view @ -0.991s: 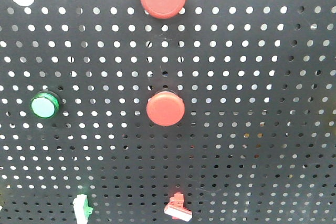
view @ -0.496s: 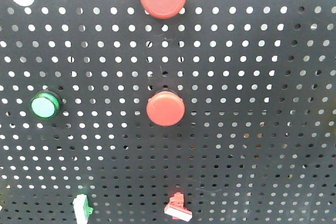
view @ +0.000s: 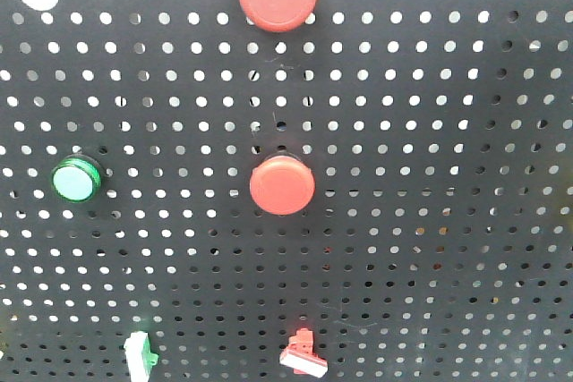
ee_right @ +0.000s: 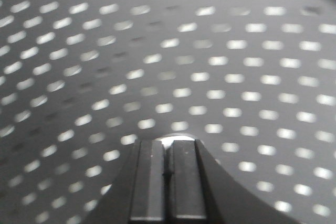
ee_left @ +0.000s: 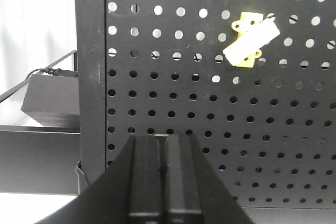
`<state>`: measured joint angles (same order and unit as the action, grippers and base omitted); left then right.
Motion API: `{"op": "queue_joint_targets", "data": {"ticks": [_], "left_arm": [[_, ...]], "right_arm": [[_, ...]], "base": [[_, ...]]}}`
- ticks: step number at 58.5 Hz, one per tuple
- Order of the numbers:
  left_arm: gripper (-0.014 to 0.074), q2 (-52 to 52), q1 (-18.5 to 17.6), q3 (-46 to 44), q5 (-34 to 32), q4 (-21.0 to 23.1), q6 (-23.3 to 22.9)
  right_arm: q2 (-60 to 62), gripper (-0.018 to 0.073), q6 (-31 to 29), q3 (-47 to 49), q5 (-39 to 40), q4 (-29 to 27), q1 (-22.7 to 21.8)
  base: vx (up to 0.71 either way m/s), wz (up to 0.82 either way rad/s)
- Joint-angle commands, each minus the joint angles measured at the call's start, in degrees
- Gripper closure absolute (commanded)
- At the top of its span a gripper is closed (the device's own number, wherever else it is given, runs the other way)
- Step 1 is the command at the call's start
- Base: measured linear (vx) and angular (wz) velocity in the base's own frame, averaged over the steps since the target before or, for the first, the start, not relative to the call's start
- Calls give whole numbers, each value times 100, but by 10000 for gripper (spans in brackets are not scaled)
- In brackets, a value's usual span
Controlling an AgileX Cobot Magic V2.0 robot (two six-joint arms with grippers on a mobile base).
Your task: Rotate knob clockwise with right arm
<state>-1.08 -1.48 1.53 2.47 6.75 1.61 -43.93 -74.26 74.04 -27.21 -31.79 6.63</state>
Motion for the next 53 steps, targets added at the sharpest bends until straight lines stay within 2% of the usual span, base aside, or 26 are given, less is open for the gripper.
{"op": "queue_joint_targets", "data": {"ticks": [1, 11, 25, 34, 41, 53], "left_arm": [[603, -2, 11, 75, -470, 45, -55], [603, -2, 11, 75, -470, 45, -55], [603, -2, 11, 75, -470, 45, -55], [603, -2, 11, 75, -470, 45, -55], [603, -2, 11, 75, -470, 45, -55], [603, -2, 11, 75, -470, 45, -55]], "right_arm": [[-55, 363, 63, 146, 565, -73, 3], [-239, 277, 486, 146, 710, -50, 3], [-408, 280, 642, 146, 695, -45, 3], [-414, 339, 642, 146, 688, 17, 3], [-414, 420, 711, 146, 580, 341, 3], [-414, 569, 1532, 146, 318, 1108, 3]], "base": [[0, 0], [0, 0], [0, 0], [0, 0], [0, 0], [0, 0]]}}
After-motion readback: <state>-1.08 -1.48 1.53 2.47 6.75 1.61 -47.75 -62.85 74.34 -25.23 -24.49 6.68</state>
